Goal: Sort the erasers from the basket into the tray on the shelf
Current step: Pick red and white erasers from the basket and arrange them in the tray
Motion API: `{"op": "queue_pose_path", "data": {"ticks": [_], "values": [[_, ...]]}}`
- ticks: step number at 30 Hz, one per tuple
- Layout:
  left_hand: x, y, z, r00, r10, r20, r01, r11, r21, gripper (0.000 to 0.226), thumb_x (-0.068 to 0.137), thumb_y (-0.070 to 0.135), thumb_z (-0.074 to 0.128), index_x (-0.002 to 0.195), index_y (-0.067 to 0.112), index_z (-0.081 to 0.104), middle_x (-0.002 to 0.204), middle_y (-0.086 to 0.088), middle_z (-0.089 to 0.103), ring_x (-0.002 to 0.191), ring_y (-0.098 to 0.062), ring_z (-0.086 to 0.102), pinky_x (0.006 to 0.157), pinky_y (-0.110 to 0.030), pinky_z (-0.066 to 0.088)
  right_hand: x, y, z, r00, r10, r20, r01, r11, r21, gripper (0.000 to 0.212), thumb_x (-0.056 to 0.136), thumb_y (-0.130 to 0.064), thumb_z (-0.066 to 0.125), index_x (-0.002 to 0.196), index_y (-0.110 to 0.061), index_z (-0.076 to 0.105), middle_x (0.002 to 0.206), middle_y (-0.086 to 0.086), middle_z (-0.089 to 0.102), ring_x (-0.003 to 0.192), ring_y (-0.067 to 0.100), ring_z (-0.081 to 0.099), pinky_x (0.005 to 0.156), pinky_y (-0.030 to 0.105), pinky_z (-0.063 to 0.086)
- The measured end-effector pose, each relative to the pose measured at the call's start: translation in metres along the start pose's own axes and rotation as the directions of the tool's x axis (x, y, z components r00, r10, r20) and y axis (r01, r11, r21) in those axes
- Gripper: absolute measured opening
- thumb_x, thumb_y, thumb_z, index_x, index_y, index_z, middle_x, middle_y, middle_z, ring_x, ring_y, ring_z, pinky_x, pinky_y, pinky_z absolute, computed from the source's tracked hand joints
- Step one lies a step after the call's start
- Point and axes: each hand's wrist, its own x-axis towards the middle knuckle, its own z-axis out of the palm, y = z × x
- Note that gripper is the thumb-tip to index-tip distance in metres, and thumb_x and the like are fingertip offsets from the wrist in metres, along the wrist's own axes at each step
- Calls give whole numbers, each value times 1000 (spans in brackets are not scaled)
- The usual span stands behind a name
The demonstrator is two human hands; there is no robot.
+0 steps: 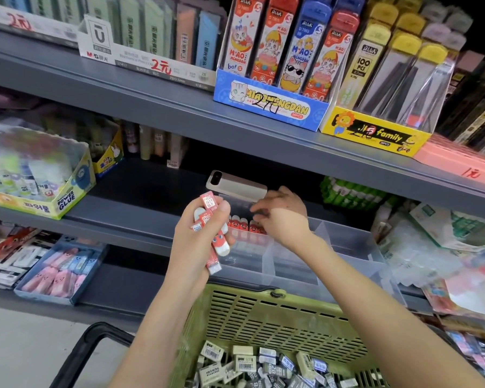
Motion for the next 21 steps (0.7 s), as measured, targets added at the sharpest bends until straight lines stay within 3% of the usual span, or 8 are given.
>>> {"op": "queue_pose_path", "data": {"ticks": [1, 3, 4, 7, 9, 11, 16, 21], "values": [[0, -1, 0, 1000, 12, 19, -12, 1000, 28, 28, 66, 45, 77, 89, 32, 68, 67, 3, 59, 57, -12, 54, 56, -28, 41, -3, -7, -6, 995, 78, -64, -58, 963, 264, 19, 89, -28, 57, 98, -23, 73, 99, -7, 68, 97, 16, 55, 82, 23, 35], [-1, -2, 0, 997, 48, 58, -54, 994, 96, 22, 71, 37, 76, 90, 32, 67, 70, 3, 62, 57, -13, 58, 53, -25, 47, -11, -21, -24, 991, 127, 32, -104, 611, 785, 20, 92, -30, 56, 89, -20, 73, 76, -10, 67, 77, 7, 60, 75, 28, 46], [-1, -2, 1, 995, 68, 71, -77, 987, 140, 20, 72, 31, 76, 89, 32, 66, 72, 3, 64, 58, -12, 60, 52, -23, 48, -16, -28, -35, 995, 62, 81, -101, 487, 868, 19, 92, -32, 56, 86, -23, 72, 69, -11, 65, 68, 3, 57, 66, 23, 47], [-2, -6, 6, 990, 117, 76, -135, 943, 306, 29, 73, 23, 81, 90, 35, 60, 78, 9, 66, 62, -7, 64, 52, -18, 50, -24, -40, -54, 978, -118, 171, -102, 444, 890, 8, 85, -26, 67, 90, -22, 71, 76, -1, 69, 67, 2, 60, 60, 14, 47], [-3, -9, 9, 991, 122, 62, -137, 915, 381, 38, 69, 26, 81, 94, 35, 55, 84, 10, 66, 66, -5, 66, 52, -17, 51, -26, -41, -58, 970, -137, 200, -112, 480, 870, 12, 83, -20, 70, 93, -15, 71, 80, 6, 68, 69, 7, 61, 62, 16, 50], [-4, -10, 9, 991, 126, 52, -137, 919, 371, 42, 69, 26, 82, 100, 33, 54, 91, 6, 66, 68, -7, 67, 52, -17, 51, -26, -38, -57, 972, -101, 214, -153, 423, 893, 6, 84, -16, 68, 88, -12, 70, 77, 2, 67, 68, 7, 62, 62, 18, 51], [1, -5, 4, 985, 67, -157, -56, 996, 74, 22, 81, 23, 73, 99, 19, 60, 73, -1, 60, 53, -10, 57, 42, -19, 43, -16, -37, -42, 928, 137, 346, -346, -30, 938, 7, 99, -13, 43, 97, -8, 48, 78, 16, 68, 62, 26, 70, 58, 33, 59], [5, 1, -9, 955, -13, -295, -32, 988, -149, 20, 84, 33, 69, 83, 18, 56, 59, 6, 52, 47, -7, 52, 42, -18, 41, -5, -32, -31, 858, 164, 486, -451, -210, 867, 12, 97, -4, 45, 105, -12, 42, 86, 21, 61, 57, 27, 69, 49, 30, 56]]}}
